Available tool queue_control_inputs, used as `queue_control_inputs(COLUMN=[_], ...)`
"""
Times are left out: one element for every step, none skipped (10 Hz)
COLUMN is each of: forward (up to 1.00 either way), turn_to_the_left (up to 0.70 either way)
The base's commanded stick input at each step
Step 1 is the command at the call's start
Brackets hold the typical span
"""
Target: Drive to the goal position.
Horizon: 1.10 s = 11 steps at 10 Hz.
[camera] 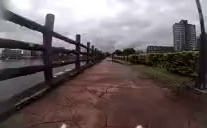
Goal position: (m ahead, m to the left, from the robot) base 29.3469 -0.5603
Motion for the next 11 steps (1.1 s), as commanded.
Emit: queue_control_inputs(forward=[0.85, 0.85, 0.85, 0.85, 0.85, 0.85, 0.85, 0.85, 0.85, 0.85, 0.85], turn_to_the_left=[0.01, 0.01, 0.01, 0.01, 0.01, 0.01, 0.0, -0.02, -0.27, -0.33, -0.33])
